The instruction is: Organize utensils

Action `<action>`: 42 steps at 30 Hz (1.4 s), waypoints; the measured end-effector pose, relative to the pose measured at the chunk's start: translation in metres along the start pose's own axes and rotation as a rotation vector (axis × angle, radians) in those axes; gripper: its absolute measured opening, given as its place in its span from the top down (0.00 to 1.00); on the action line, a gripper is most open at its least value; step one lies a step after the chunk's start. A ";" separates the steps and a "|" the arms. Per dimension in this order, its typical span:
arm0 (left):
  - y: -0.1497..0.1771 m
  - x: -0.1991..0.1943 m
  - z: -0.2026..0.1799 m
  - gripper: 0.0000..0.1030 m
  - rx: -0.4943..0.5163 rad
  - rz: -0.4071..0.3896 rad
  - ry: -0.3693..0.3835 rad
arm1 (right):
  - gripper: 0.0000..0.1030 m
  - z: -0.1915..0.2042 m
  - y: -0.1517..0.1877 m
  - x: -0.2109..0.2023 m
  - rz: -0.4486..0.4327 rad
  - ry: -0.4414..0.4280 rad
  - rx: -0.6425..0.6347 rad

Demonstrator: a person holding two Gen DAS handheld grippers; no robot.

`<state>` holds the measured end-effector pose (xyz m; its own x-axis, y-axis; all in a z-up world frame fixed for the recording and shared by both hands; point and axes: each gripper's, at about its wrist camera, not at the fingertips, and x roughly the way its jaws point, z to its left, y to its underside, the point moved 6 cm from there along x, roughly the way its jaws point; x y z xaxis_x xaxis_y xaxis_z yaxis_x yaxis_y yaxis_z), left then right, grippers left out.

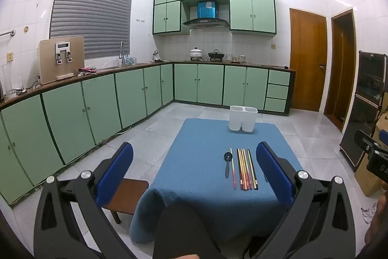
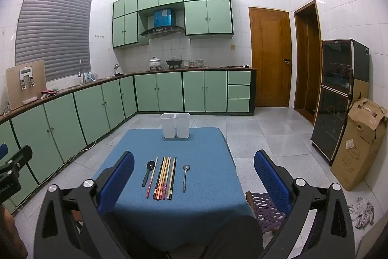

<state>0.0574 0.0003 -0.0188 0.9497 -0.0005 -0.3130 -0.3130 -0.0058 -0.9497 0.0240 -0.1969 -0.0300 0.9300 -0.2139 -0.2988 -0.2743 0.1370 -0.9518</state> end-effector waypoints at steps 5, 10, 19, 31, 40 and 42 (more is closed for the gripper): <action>0.000 0.002 0.003 0.05 -0.003 0.002 -0.001 | 0.06 0.000 0.000 0.000 -0.002 0.000 -0.001; -0.001 0.002 0.002 0.05 0.001 -0.003 -0.002 | 0.06 0.002 0.000 0.001 -0.001 -0.001 -0.002; -0.001 0.000 0.005 0.05 0.005 -0.005 -0.002 | 0.06 0.000 0.000 0.000 -0.004 -0.001 0.000; -0.002 -0.002 0.004 0.05 0.007 -0.011 -0.002 | 0.06 0.000 0.000 0.000 -0.005 -0.001 0.001; -0.002 -0.005 0.002 0.05 0.007 -0.016 -0.006 | 0.06 0.000 0.000 0.000 -0.006 -0.001 0.000; -0.003 -0.005 0.003 0.05 0.007 -0.016 -0.006 | 0.06 0.000 -0.001 0.000 -0.008 0.000 -0.001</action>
<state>0.0536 0.0030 -0.0149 0.9545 0.0059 -0.2983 -0.2983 0.0014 -0.9545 0.0243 -0.1967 -0.0294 0.9321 -0.2149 -0.2914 -0.2673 0.1344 -0.9542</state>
